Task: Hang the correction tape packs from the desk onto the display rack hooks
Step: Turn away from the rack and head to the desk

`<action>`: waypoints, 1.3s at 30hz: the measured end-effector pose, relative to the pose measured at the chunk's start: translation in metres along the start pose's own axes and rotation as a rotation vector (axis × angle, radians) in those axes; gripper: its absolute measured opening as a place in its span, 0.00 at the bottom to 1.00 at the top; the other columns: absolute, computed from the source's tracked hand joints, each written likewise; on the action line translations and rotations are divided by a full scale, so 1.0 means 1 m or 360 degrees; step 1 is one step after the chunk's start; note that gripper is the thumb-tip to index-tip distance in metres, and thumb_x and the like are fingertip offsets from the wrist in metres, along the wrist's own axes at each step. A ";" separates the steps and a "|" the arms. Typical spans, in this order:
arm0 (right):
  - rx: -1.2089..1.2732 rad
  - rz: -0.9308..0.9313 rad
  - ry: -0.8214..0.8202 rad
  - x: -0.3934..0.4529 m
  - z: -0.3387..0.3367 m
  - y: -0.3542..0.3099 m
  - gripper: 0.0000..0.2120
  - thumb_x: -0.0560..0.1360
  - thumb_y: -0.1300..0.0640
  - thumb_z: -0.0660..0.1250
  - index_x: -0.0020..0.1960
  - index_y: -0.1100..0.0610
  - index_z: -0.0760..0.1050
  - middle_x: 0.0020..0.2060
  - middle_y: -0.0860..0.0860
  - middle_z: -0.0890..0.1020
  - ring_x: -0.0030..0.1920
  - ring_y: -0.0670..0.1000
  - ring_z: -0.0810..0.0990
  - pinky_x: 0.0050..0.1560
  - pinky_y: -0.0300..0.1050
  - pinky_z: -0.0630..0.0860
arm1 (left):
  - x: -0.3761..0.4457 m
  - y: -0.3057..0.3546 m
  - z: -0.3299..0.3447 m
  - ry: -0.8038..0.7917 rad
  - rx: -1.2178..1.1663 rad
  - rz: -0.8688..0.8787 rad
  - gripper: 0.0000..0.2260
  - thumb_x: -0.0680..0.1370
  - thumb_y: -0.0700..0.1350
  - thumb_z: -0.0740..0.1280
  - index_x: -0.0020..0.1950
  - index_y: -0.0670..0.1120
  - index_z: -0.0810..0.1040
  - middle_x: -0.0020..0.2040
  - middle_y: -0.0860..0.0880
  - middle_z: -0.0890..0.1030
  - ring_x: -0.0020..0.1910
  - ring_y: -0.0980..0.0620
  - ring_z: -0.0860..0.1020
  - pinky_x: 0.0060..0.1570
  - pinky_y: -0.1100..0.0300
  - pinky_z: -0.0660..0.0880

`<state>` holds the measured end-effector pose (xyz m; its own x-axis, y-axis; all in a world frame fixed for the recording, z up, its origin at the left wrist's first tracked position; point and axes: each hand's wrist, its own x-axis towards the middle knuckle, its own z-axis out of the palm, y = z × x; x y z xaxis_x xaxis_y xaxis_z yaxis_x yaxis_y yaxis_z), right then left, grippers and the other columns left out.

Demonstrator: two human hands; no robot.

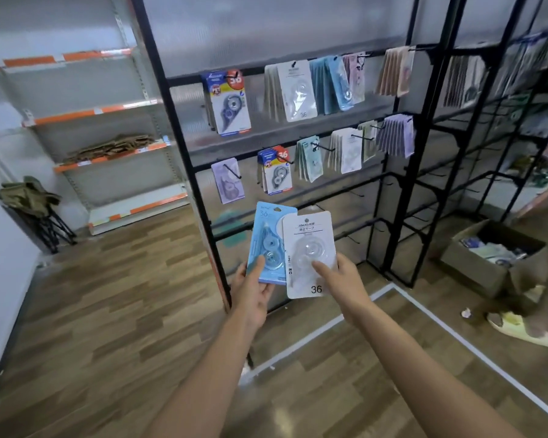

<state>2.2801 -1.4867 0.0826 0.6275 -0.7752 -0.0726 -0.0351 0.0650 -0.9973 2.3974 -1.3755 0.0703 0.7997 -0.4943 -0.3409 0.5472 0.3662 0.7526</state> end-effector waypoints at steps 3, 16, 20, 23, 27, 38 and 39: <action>-0.0003 -0.0021 0.0025 0.049 -0.034 -0.014 0.10 0.75 0.56 0.68 0.54 0.61 0.76 0.48 0.54 0.83 0.45 0.51 0.82 0.43 0.47 0.78 | 0.027 -0.015 0.048 -0.0049 0.0026 0.0011 0.05 0.77 0.39 0.68 0.51 0.45 0.76 0.48 0.45 0.84 0.46 0.49 0.83 0.38 0.58 0.80; -0.0032 -0.0183 -0.0010 0.237 -0.118 -0.066 0.06 0.72 0.61 0.70 0.46 0.53 0.76 0.45 0.51 0.83 0.43 0.50 0.81 0.43 0.46 0.79 | 0.152 -0.024 0.209 -0.0111 0.0419 0.0269 0.10 0.76 0.37 0.68 0.56 0.47 0.78 0.49 0.45 0.84 0.47 0.42 0.81 0.39 0.52 0.79; 0.0001 -0.0249 0.0011 0.297 -0.125 -0.074 0.06 0.72 0.57 0.71 0.48 0.55 0.76 0.45 0.51 0.83 0.44 0.50 0.82 0.44 0.47 0.78 | 0.205 -0.017 0.253 -0.0155 0.0512 0.0414 0.08 0.78 0.44 0.68 0.56 0.46 0.78 0.48 0.45 0.84 0.46 0.45 0.82 0.46 0.48 0.80; -0.0020 -0.0233 0.0055 0.336 -0.135 -0.073 0.07 0.72 0.56 0.71 0.49 0.57 0.77 0.45 0.52 0.83 0.44 0.52 0.83 0.44 0.50 0.80 | 0.241 -0.022 0.280 -0.0154 0.0532 0.0452 0.09 0.78 0.44 0.68 0.58 0.45 0.78 0.50 0.45 0.84 0.48 0.45 0.82 0.48 0.50 0.81; 0.0034 -0.0204 0.0051 0.377 -0.149 -0.065 0.04 0.72 0.59 0.72 0.45 0.56 0.78 0.41 0.51 0.83 0.38 0.46 0.81 0.33 0.36 0.75 | 0.277 -0.035 0.296 -0.0154 0.0641 0.0568 0.08 0.77 0.42 0.69 0.55 0.51 0.78 0.48 0.50 0.84 0.47 0.49 0.83 0.48 0.52 0.80; -0.0003 0.0022 -0.0289 0.445 -0.166 -0.043 0.11 0.72 0.68 0.69 0.53 0.59 0.76 0.49 0.57 0.82 0.50 0.57 0.82 0.53 0.56 0.79 | 0.323 -0.060 0.311 0.0083 0.0706 0.0443 0.14 0.74 0.32 0.69 0.50 0.51 0.78 0.47 0.50 0.85 0.45 0.49 0.84 0.47 0.51 0.80; -0.0003 0.0034 -0.0316 0.450 -0.167 -0.042 0.11 0.72 0.68 0.69 0.53 0.59 0.75 0.49 0.57 0.82 0.50 0.57 0.82 0.53 0.56 0.78 | 0.326 -0.061 0.314 0.0112 0.0711 0.0436 0.13 0.75 0.32 0.69 0.51 0.51 0.78 0.47 0.50 0.85 0.45 0.49 0.83 0.47 0.51 0.80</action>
<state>2.4337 -1.9432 0.0900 0.7676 -0.6346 -0.0896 -0.0514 0.0784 -0.9956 2.5472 -1.8068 0.0897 0.9216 -0.3678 -0.1237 0.1697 0.0952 0.9809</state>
